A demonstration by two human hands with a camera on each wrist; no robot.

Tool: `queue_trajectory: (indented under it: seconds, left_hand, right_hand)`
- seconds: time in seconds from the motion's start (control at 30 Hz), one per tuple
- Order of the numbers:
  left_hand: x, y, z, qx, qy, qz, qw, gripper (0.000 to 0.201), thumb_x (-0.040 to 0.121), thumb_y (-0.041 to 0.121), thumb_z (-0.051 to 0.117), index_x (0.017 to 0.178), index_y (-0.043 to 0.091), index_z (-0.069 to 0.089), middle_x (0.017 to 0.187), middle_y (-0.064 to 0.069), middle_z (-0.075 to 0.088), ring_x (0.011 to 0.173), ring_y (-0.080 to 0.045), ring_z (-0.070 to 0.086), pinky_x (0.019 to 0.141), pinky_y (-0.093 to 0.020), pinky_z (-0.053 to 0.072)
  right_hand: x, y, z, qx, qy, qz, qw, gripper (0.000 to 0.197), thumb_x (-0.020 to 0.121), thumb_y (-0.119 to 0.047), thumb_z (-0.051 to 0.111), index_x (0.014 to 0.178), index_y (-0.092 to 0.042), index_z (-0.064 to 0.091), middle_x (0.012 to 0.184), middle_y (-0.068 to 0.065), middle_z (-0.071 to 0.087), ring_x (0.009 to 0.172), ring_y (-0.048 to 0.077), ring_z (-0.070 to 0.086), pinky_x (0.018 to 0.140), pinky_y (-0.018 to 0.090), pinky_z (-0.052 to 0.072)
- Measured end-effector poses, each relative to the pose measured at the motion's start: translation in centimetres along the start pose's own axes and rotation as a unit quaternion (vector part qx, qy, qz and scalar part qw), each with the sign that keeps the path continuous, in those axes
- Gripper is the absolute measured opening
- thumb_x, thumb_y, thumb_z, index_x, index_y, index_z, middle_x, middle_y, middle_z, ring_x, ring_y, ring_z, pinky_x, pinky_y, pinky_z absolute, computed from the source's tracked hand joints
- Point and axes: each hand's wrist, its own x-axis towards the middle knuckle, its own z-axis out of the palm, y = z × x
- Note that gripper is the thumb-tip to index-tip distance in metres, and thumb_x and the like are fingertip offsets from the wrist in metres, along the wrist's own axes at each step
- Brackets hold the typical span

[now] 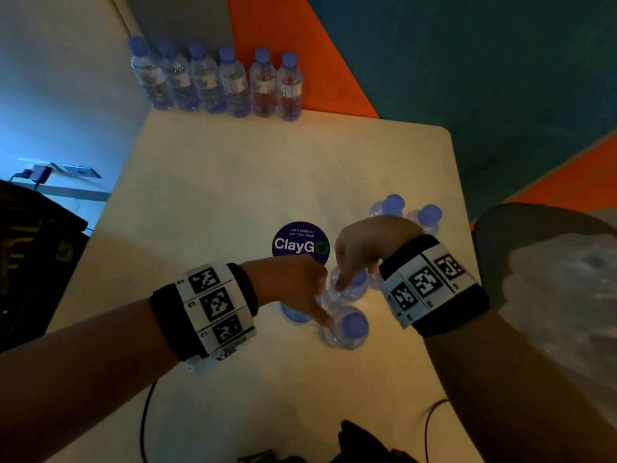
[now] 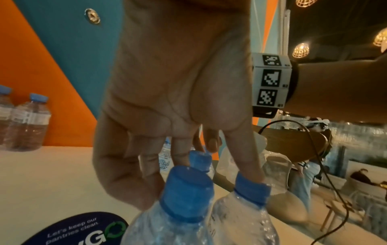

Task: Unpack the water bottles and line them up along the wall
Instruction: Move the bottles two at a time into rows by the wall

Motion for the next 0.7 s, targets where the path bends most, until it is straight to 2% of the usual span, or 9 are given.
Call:
queue_trajectory:
  seconds: [0.1, 0.17, 0.23, 0.3, 0.37, 0.43, 0.53, 0.6, 0.7]
  left_hand:
    - [-1.3, 1.0, 0.5, 0.086, -0.003, -0.024, 0.996, 0.056, 0.081, 0.041, 0.066, 0.121, 0.007, 0.047, 0.122, -0.011, 0.052, 0.094, -0.018, 0.044, 0.089, -0.031, 0.045]
    - [-1.6, 1.5, 1.1, 0.119, 0.023, -0.026, 0.992, 0.049, 0.086, 0.030, 0.062, 0.124, 0.006, 0.043, 0.127, -0.016, 0.048, 0.108, -0.025, 0.049, 0.093, -0.034, 0.045]
    - [-1.6, 1.5, 1.6, 0.126, 0.056, -0.031, 0.990, 0.039, 0.088, 0.021, 0.057, 0.121, 0.005, 0.044, 0.126, -0.018, 0.049, 0.110, -0.028, 0.051, 0.090, -0.034, 0.046]
    - [-1.5, 1.3, 1.6, 0.115, 0.075, -0.030, 0.990, 0.034, 0.086, 0.017, 0.057, 0.117, 0.004, 0.047, 0.122, -0.017, 0.053, 0.107, -0.027, 0.053, 0.087, -0.033, 0.046]
    - [-1.5, 1.0, 1.4, 0.096, 0.087, -0.022, 0.991, 0.033, 0.083, 0.016, 0.061, 0.112, 0.005, 0.052, 0.117, -0.014, 0.057, 0.106, -0.026, 0.054, 0.082, -0.029, 0.044]
    - [-1.3, 0.5, 1.2, 0.064, 0.097, -0.019, 0.993, 0.031, 0.079, 0.015, 0.065, 0.107, 0.006, 0.055, 0.114, -0.012, 0.060, 0.104, -0.025, 0.055, 0.076, -0.026, 0.040]
    - [-0.9, -0.5, 0.4, 0.017, 0.106, -0.025, 0.994, 0.032, 0.076, 0.011, 0.066, 0.106, 0.004, 0.058, 0.112, -0.011, 0.064, 0.104, -0.026, 0.058, 0.081, -0.031, 0.046]
    - [-0.8, -1.2, -0.5, -0.006, 0.110, -0.026, 0.994, 0.032, 0.076, 0.010, 0.066, 0.107, 0.004, 0.058, 0.113, -0.011, 0.064, 0.105, -0.027, 0.058, 0.085, -0.033, 0.046]
    - [-1.0, -2.6, -2.4, -0.013, 0.120, -0.036, 0.992, 0.033, 0.076, 0.010, 0.067, 0.108, 0.006, 0.059, 0.113, -0.012, 0.064, 0.105, -0.027, 0.059, 0.079, -0.031, 0.044]
  right_hand:
    - [-0.4, -0.5, 2.0, 0.005, 0.043, -0.006, 0.999, 0.040, 0.075, -0.030, 0.075, 0.106, -0.006, 0.067, 0.090, 0.008, 0.062, 0.068, 0.021, 0.055, 0.050, 0.017, 0.037]
    - [-0.5, -0.9, 3.1, 0.005, 0.094, -0.009, 0.995, 0.029, 0.079, -0.017, 0.070, 0.105, -0.004, 0.065, 0.088, 0.011, 0.060, 0.075, 0.024, 0.060, 0.062, 0.022, 0.044]
    - [-0.5, -1.2, 3.8, -0.008, 0.137, -0.011, 0.990, 0.007, 0.085, -0.007, 0.060, 0.089, -0.001, 0.060, 0.074, 0.012, 0.053, 0.084, 0.027, 0.059, 0.063, 0.026, 0.039]
    - [-0.2, -1.3, 4.1, -0.003, 0.153, -0.003, 0.988, 0.030, 0.087, -0.002, 0.054, 0.061, -0.005, 0.040, 0.059, 0.004, 0.034, 0.068, 0.024, 0.048, 0.050, 0.022, 0.028]
    - [0.1, -1.3, 3.9, -0.008, 0.155, -0.011, 0.988, 0.044, 0.085, -0.001, 0.054, 0.054, -0.012, 0.026, 0.057, 0.002, 0.029, 0.054, 0.020, 0.037, 0.044, 0.020, 0.020]
    - [0.5, -1.5, 3.8, -0.017, 0.159, -0.018, 0.987, 0.044, 0.083, -0.002, 0.056, 0.053, -0.014, 0.026, 0.055, 0.002, 0.031, 0.048, 0.015, 0.031, 0.043, 0.020, 0.019]
    - [1.0, -2.1, 3.2, -0.035, 0.156, -0.014, 0.987, 0.039, 0.080, -0.003, 0.058, 0.054, -0.013, 0.031, 0.055, 0.001, 0.034, 0.047, 0.015, 0.034, 0.043, 0.020, 0.021]
    - [1.3, -2.7, 2.4, -0.036, 0.153, -0.016, 0.987, 0.025, 0.078, -0.003, 0.060, 0.062, -0.012, 0.042, 0.057, 0.001, 0.039, 0.059, 0.022, 0.047, 0.044, 0.020, 0.024]
    - [1.6, -3.8, 0.4, -0.036, 0.152, -0.036, 0.987, 0.013, 0.075, -0.007, 0.062, 0.078, -0.015, 0.052, 0.066, 0.002, 0.049, 0.067, 0.024, 0.051, 0.051, 0.023, 0.035]
